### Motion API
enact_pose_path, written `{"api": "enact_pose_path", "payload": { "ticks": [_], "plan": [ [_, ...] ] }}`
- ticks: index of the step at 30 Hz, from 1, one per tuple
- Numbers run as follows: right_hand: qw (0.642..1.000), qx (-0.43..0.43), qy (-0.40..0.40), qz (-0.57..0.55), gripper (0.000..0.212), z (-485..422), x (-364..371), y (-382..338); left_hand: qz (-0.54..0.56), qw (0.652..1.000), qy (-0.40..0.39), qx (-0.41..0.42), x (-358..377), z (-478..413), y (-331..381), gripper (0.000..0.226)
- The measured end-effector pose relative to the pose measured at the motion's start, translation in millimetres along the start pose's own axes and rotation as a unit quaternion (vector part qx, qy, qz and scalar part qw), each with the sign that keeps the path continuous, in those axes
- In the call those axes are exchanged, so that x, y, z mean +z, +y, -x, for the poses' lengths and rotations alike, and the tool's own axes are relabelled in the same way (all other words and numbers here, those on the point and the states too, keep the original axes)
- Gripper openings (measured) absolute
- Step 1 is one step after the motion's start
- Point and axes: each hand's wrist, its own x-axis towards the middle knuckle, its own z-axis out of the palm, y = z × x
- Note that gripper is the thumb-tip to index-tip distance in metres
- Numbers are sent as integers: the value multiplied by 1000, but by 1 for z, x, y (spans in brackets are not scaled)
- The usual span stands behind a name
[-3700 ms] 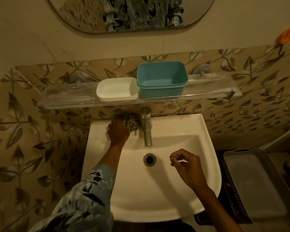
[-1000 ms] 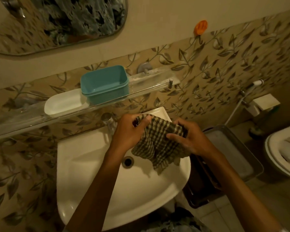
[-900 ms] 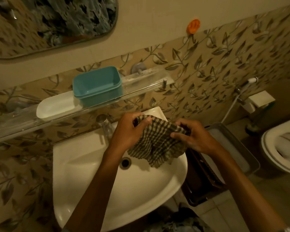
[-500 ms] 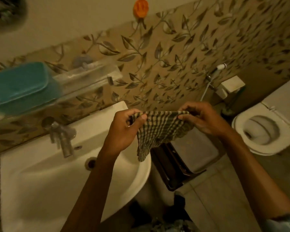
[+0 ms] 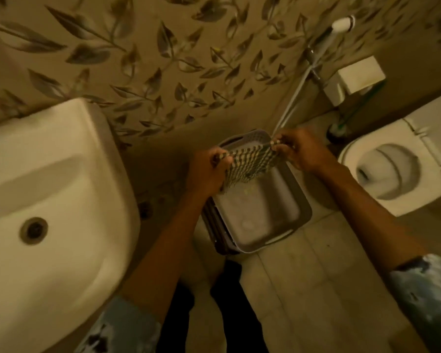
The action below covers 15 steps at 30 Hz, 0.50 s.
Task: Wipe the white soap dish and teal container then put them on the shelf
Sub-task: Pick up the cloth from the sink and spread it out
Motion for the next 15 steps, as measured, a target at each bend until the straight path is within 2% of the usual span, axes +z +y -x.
{"api": "enact_pose_path", "payload": {
  "ticks": [5, 10, 13, 15],
  "plan": [
    [999, -18, 42, 13, 5, -47, -2, 11, -8, 997, 66, -32, 14, -38, 0, 16],
    [994, -61, 83, -43, 16, -50, 7, 17, -11, 991, 128, 32, 20, -34, -2, 13],
    [992, -68, 75, -73, 20, -27, 26, 33, -49, 991, 120, 38, 41, -14, -22, 15],
    [994, -52, 45, -82, 18, -10, 47, 51, -62, 995, 84, 11, 64, 2, -41, 18]
  ]
}}
